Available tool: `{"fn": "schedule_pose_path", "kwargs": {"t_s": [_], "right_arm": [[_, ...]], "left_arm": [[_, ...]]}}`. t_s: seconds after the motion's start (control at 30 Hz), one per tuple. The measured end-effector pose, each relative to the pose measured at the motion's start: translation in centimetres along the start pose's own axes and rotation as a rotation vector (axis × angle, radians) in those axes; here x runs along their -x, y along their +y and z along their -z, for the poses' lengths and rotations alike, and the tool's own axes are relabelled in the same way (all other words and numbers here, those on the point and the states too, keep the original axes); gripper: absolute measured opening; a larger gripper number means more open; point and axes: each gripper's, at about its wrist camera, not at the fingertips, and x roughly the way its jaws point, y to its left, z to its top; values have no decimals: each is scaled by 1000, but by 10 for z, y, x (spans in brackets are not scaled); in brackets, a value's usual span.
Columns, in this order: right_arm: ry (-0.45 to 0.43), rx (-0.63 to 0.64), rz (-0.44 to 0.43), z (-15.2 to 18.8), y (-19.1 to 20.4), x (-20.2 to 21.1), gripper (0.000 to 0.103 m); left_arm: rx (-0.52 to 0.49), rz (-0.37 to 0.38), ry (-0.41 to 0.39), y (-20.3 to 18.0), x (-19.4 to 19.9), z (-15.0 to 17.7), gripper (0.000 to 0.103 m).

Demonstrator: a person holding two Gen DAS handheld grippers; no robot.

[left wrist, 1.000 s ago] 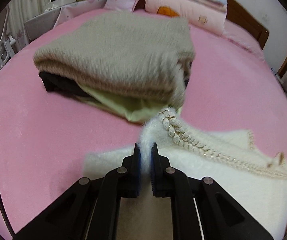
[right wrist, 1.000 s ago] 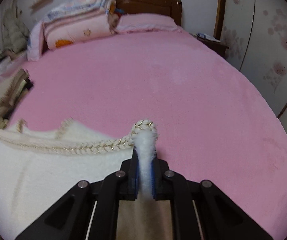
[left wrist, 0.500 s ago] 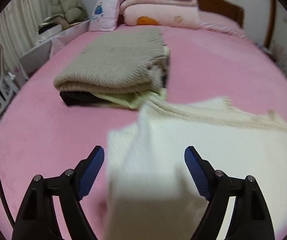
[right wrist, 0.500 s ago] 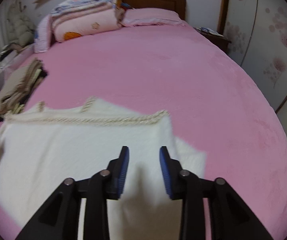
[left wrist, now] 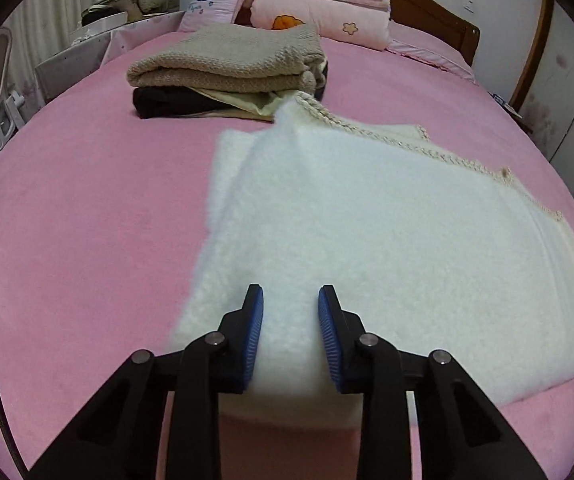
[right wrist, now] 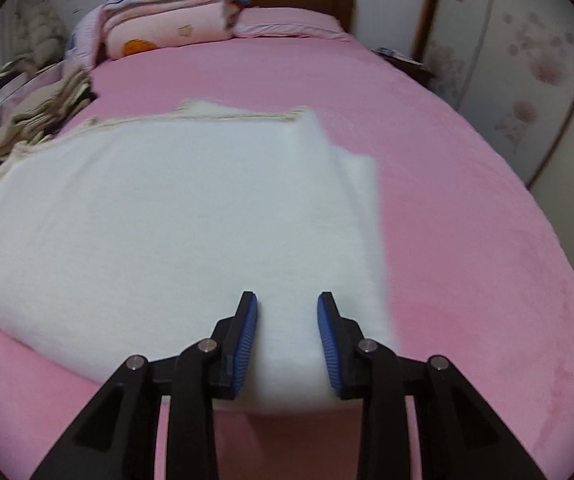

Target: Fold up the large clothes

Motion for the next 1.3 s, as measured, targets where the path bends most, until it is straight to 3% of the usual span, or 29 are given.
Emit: {"fn": "schedule_pose_path", "kwargs": {"t_s": [0.03,0.07,0.13,0.23,0.33,0.43,0.5,0.6,0.7,0.97,1.13,1.3], "right_arm": [[3,-15,6,1,-7,1,6],[6,-19,9,3,-9,0,4],[14,-21,4,6,-11,0,3],[34,-6,43,6,-3,-4,4],[64,-56,28,3,-8,-2,8],[84,-122,-7,1,-15,2,8],[97,-149,-27,2,-17,7,8],[114,-159,-42,1,-15,14,8],[113,-160,-66,-1,-11,30,8],[95,-168,-165,2,8,80,11],[79,-155,-197,4,25,105,28],[46,-108,-173,4,47,131,33]], "left_arm": [[17,6,3,6,1,-2,27],[40,22,14,12,-1,-1,22],[46,25,22,16,-4,-4,18],[19,9,23,13,-7,-5,18],[20,-13,47,7,-1,-4,18],[19,-17,72,2,7,-7,32],[19,-20,70,-2,17,-9,56],[20,-20,32,-6,38,-10,71],[8,-16,26,-11,57,-12,80],[-7,-13,6,-24,106,-3,88],[-12,-33,-14,-31,132,3,89],[-32,-32,-50,-39,154,13,91]]}}
